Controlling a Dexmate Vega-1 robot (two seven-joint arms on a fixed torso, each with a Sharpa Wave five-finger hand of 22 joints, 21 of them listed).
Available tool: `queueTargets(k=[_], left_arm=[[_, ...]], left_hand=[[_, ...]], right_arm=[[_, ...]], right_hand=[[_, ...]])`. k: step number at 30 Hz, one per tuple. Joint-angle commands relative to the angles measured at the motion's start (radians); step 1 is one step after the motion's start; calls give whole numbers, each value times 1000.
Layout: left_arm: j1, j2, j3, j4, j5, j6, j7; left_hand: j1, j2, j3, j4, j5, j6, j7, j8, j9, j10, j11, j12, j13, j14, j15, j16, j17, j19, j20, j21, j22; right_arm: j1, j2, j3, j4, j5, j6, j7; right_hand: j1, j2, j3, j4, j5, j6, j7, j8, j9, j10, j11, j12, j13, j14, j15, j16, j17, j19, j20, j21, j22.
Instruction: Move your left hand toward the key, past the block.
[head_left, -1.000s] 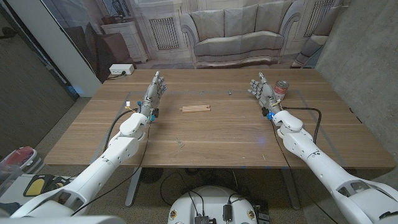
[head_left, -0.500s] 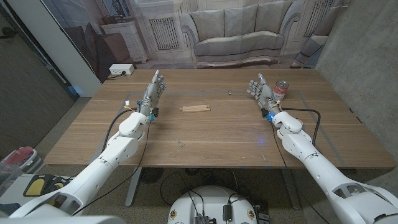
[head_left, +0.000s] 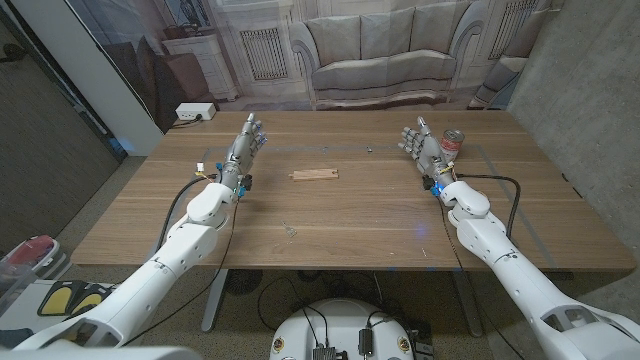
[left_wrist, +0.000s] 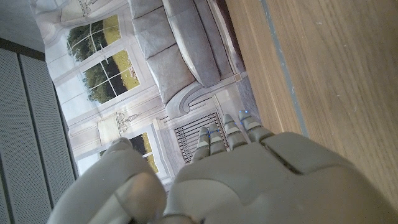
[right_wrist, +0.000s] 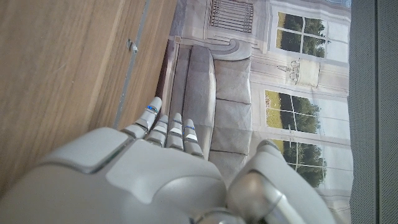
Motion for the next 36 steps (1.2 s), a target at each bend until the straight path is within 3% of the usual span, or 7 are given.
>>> queueTargets(k=[1,11,36], left_arm=[[43,19,-10,-12,18,-60,-11],[73,48,-20,-42,24,-65,-15],[159,85,-69,-77,38,-138,-5]], left_hand=[[10,2,0,-4,6,15,2,6,5,8,-6,3,5,9,-25,5,2,9,-76,5,2],[21,9,0,-9,9,48,5,12,6,40,2,8,5,33,-24,6,2,25,-66,7,3],[29,14,-4,-12,12,75,11,13,6,62,7,7,5,52,-20,4,2,35,-60,5,3]], right_arm=[[-39,-17,6,-62,-7,-12,-22],[-58,-39,4,-102,-13,-22,-34],[-64,-49,-7,-115,-23,-10,-58]], right_hand=[[4,5,2,-3,2,8,0,3,3,11,-1,4,5,11,1,1,3,12,-10,-3,5],[4,6,2,-4,2,9,-2,3,3,13,-1,4,5,13,0,1,3,14,-10,-7,5],[4,8,-1,-6,2,11,-1,3,3,16,0,3,5,15,2,-1,4,20,-10,-20,5]])
